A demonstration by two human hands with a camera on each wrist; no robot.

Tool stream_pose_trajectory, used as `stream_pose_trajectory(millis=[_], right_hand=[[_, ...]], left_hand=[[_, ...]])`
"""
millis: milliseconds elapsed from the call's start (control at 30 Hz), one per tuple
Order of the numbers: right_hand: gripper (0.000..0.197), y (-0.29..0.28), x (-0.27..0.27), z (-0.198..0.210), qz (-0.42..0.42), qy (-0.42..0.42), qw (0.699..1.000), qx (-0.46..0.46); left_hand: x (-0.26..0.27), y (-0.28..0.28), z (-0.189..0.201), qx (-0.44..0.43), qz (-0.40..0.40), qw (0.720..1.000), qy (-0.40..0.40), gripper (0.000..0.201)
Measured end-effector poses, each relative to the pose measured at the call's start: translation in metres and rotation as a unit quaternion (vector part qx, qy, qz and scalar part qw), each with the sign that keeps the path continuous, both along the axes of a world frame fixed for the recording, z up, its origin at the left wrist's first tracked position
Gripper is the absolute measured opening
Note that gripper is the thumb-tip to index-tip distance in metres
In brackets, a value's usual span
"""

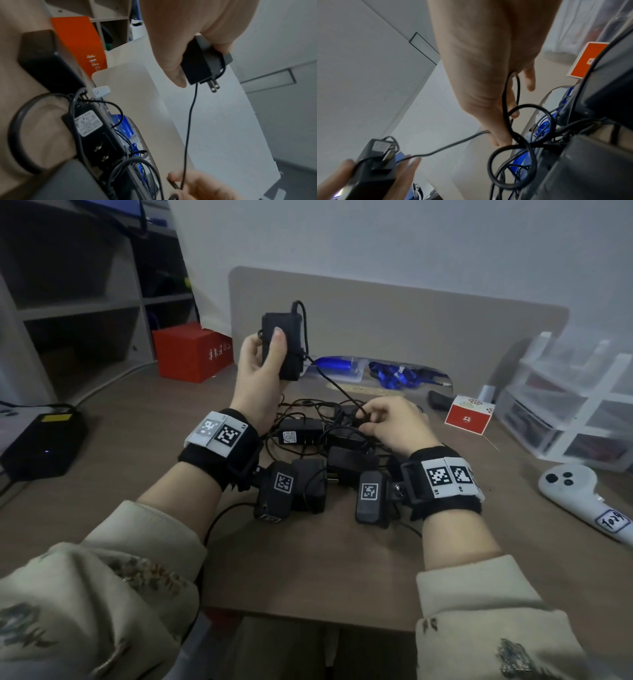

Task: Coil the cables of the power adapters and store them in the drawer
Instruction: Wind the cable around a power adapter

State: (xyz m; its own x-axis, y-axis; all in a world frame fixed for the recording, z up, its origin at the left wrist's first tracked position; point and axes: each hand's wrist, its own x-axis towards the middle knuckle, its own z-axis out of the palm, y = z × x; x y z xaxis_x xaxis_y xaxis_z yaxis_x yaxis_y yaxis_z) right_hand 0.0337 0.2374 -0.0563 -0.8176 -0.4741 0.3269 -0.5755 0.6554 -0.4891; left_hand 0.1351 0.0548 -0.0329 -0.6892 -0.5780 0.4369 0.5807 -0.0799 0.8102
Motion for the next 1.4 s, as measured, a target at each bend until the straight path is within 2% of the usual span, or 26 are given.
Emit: stream_pose_trajectory(millis=[100, 233, 300, 400, 533, 700, 767, 867, 967, 1067, 1133, 1200, 1300, 1400], right_hand=[[0.011, 0.004, 0.001, 0.002, -0.048, -0.016, 0.999, 0.002], [0.011, 0.006, 0.004, 0.005, -0.088, -0.004, 0.996, 0.01], [0.021, 0.008, 0.006, 0.008, -0.108, 0.023, 0.994, -0.026], [0.031, 0.008, 0.008, 0.011, -0.137, 0.061, 0.979, -0.14], [0.037, 0.009, 0.0, 0.008, -0.182, 0.103, 0.956, -0.204], [0.046, 0.013, -0.001, 0.012, -0.222, 0.017, 0.933, -0.282], [0.051, 0.011, -0.005, 0.008, -0.228, -0.03, 0.921, -0.315], [0.06, 0.006, -0.013, 0.0, -0.227, -0.069, 0.904, -0.357], [0.045, 0.006, -0.013, -0.001, -0.206, -0.095, 0.898, -0.378], [0.033, 0.006, -0.012, -0.001, -0.168, -0.109, 0.891, -0.407], [0.027, 0.006, -0.012, -0.001, -0.17, -0.105, 0.896, -0.396], [0.029, 0.007, -0.012, -0.001, -0.185, -0.083, 0.909, -0.364], [0.034, 0.009, -0.007, 0.004, -0.175, -0.039, 0.909, -0.376], [0.021, 0.0, 0.001, 0.009, -0.074, 0.006, 0.924, -0.374]], left_hand=[[0.0, -0.006, 0.001, 0.077, -0.026, 0.997, 0.013, 0.03], [0.0, -0.008, 0.002, 0.104, -0.035, 0.994, 0.023, 0.035], [0.0, -0.01, 0.003, 0.107, -0.02, 0.994, 0.024, 0.04], [-0.002, -0.011, 0.001, 0.097, 0.009, 0.995, 0.016, 0.057], [-0.005, -0.016, -0.001, 0.086, 0.05, 0.995, 0.003, 0.034], [-0.011, -0.031, -0.01, 0.06, 0.158, 0.984, -0.058, 0.061], [-0.009, -0.029, -0.008, 0.058, 0.173, 0.98, -0.077, 0.059], [-0.014, -0.034, -0.012, 0.054, 0.201, 0.975, -0.079, 0.043], [-0.018, -0.034, -0.017, 0.05, 0.216, 0.972, -0.084, 0.042], [-0.015, -0.029, -0.014, 0.051, 0.19, 0.977, -0.086, 0.039], [-0.014, -0.026, -0.014, 0.062, 0.143, 0.984, -0.08, 0.051], [-0.013, -0.022, -0.014, 0.07, 0.091, 0.991, -0.075, 0.058], [-0.012, -0.013, -0.012, 0.049, 0.045, 0.995, -0.079, 0.046], [-0.01, -0.006, -0.01, 0.035, -0.008, 0.997, -0.068, 0.03]])
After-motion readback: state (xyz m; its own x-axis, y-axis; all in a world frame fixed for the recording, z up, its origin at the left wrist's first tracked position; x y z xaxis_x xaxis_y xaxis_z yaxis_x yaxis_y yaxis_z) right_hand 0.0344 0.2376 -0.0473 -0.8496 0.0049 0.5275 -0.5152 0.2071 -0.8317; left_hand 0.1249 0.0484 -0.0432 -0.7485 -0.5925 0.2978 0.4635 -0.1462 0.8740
